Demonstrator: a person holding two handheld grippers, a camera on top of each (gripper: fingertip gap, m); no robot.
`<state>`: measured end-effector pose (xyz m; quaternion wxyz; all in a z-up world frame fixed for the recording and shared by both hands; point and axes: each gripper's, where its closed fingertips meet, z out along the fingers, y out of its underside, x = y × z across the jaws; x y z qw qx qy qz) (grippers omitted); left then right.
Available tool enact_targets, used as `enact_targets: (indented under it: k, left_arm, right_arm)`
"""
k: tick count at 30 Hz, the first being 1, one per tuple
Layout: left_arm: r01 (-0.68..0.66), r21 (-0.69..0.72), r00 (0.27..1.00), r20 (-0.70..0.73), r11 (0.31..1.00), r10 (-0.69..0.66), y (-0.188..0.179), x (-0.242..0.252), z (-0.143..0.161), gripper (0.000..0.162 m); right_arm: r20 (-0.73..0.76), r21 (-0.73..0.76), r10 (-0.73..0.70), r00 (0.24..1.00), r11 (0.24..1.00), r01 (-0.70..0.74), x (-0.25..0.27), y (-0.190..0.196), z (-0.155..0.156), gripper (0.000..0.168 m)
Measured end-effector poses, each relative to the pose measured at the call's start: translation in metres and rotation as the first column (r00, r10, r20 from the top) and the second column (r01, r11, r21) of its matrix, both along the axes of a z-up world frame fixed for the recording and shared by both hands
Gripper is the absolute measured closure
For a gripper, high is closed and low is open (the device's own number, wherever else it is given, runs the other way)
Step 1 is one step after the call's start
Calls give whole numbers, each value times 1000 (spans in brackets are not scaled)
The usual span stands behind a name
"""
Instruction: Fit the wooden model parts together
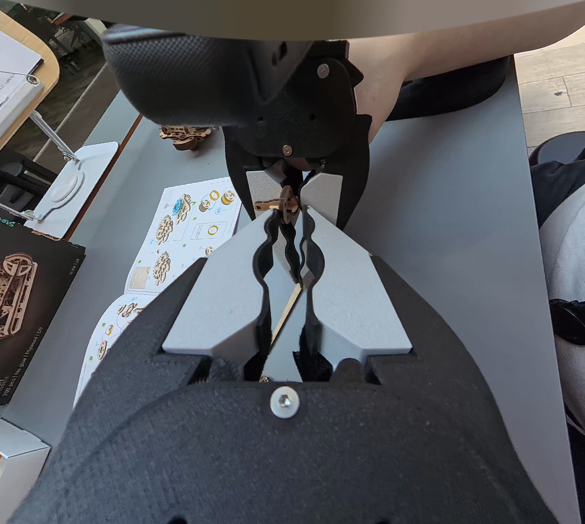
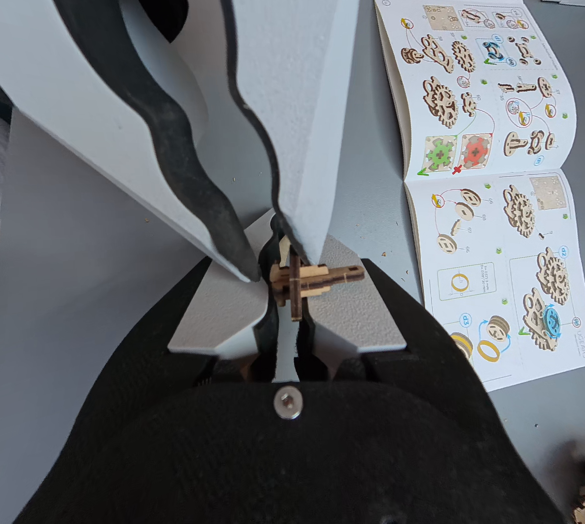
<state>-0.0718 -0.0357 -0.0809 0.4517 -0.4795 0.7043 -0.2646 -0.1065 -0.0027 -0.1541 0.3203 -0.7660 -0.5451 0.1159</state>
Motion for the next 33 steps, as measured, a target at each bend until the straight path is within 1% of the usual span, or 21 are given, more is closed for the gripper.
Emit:
enact_targets:
  k: [1,3,5,9,11,15,20,23,27,30,32,33]
  left_arm:
    - [-1,-1,1000,0,1000,1,0,0,0,148]
    - [-7,-3,1000,5,1000,7,1,0,1,153]
    - [0,0,1000,7,1000,0,1,0,2,154]
    - [4,63,999,34,998,-6,1,1,4,156]
    - [1,32,998,64,999,-3,0,1,8,156]
    - [4,-66,996,90,998,2,-1,0,11,156]
    - [-21,-61,994,104,998,27,0,0,10,156]
    - [-36,-68,993,109,997,43,1,0,10,155]
    - [-68,-62,993,95,996,74,2,0,6,156]
    - [-48,-72,995,85,996,54,0,-3,6,155]
    - [-21,-116,1000,4,993,22,-2,-7,-2,157]
    - [-11,-109,1000,-16,994,10,-2,-8,-4,157]
  right_arm:
    - [0,1,0,1000,1000,0,0,0,0,168]
    - [1,6,2,1000,1000,-2,-1,0,1,168]
    - [-3,9,-1,1000,1000,1,-1,0,2,167]
    - [-40,-6,-14,999,1000,14,-2,0,5,165]
    - [-63,-9,-7,998,1000,6,-4,-1,9,166]
    - [-49,22,-5,999,1000,6,-4,-1,11,168]
    - [-3,66,-31,1000,997,31,0,4,10,168]
    - [-24,35,-53,998,998,53,-1,3,10,168]
    - [2,9,-66,998,998,66,2,2,4,168]
    - [-31,5,-39,999,999,40,-4,0,6,167]
    - [0,-80,-26,1000,996,26,-7,-8,-5,164]
    - [9,-83,-29,1000,996,30,-7,-8,-7,163]
